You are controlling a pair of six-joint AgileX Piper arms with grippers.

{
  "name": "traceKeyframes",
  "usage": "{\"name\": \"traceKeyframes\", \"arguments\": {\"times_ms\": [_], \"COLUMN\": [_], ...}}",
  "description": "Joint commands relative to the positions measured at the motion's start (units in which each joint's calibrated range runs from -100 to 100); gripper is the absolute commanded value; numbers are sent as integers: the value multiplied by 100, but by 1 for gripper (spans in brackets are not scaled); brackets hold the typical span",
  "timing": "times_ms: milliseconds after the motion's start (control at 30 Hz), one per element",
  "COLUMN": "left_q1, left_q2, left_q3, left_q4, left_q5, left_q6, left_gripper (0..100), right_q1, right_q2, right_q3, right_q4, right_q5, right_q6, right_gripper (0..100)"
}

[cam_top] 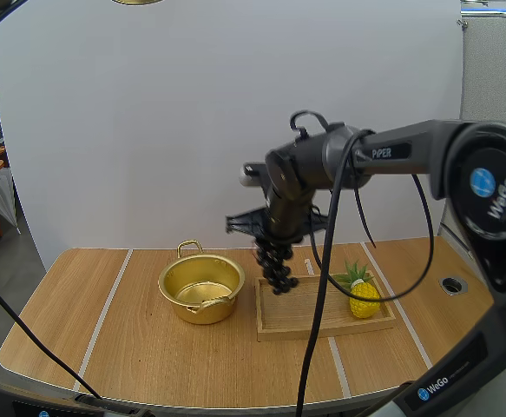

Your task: Open the pot, put the grape inside, and close it

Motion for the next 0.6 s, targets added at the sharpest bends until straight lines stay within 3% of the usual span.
{"name": "traceKeyframes", "arguments": {"times_ms": [0,233,567], "left_q1": [-15,-15,-15], "left_q2": [-42,-42,-42], "left_q3": [-48,-48,-48], "left_q4": [38,38,38], "left_q5": [-324,-324,-324], "left_q6": [-60,-60,-60], "left_gripper": [0,0,0], "right_q1": [595,982,1013], "right_q2": [-210,175,1329], "right_q3": [-742,-1274,-1445], "right_q4": [-34,-34,-34], "right_q5": [308,350,292], "right_q6": [-150,-150,-150], "right_gripper": [0,0,0]}}
